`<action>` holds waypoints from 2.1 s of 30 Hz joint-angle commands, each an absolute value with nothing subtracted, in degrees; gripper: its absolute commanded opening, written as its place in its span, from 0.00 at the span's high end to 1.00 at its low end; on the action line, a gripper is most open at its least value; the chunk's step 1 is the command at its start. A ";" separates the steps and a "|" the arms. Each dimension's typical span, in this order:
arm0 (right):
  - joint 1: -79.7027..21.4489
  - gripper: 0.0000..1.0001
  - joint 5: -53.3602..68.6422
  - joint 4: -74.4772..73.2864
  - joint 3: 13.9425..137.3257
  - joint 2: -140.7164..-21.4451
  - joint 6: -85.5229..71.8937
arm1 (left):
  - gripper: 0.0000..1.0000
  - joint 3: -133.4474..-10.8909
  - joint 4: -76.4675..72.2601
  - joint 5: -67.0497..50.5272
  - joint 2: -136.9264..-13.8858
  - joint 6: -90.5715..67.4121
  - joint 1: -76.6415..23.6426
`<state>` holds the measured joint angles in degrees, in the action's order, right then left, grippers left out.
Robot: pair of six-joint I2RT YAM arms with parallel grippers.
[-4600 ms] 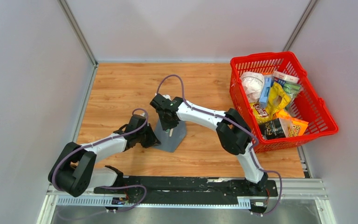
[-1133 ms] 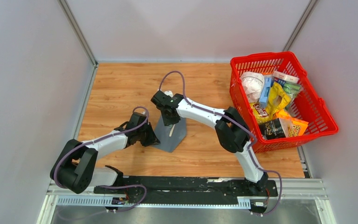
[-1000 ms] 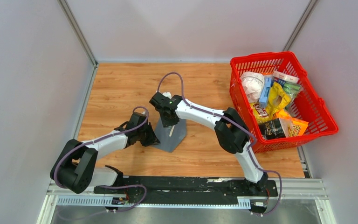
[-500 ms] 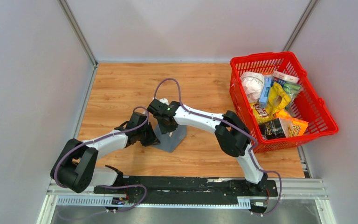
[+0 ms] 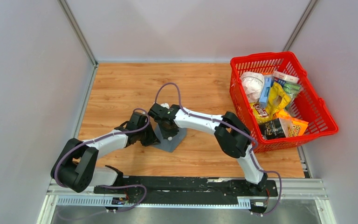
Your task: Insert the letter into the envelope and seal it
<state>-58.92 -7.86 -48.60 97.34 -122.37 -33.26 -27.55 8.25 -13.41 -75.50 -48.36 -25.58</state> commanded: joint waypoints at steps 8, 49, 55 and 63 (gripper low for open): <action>-55.90 1.00 -0.97 -50.27 97.38 -116.64 -33.75 | 0.92 -27.16 11.25 -9.84 -77.43 -46.14 -25.66; -51.06 1.00 11.43 -52.73 96.51 -114.35 -31.46 | 0.80 -28.56 11.16 -12.92 -75.32 -44.12 -25.66; -50.98 1.00 10.73 -52.30 95.98 -113.73 -31.82 | 0.80 -28.30 10.99 -13.09 -75.06 -44.21 -25.66; -48.26 1.00 10.45 -47.30 90.28 -108.20 -33.22 | 0.78 -29.26 11.86 -13.88 -73.48 -43.86 -25.66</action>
<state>-50.11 10.52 -51.35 92.88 -114.06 -32.58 -27.92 8.84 -14.46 -74.89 -45.87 -25.58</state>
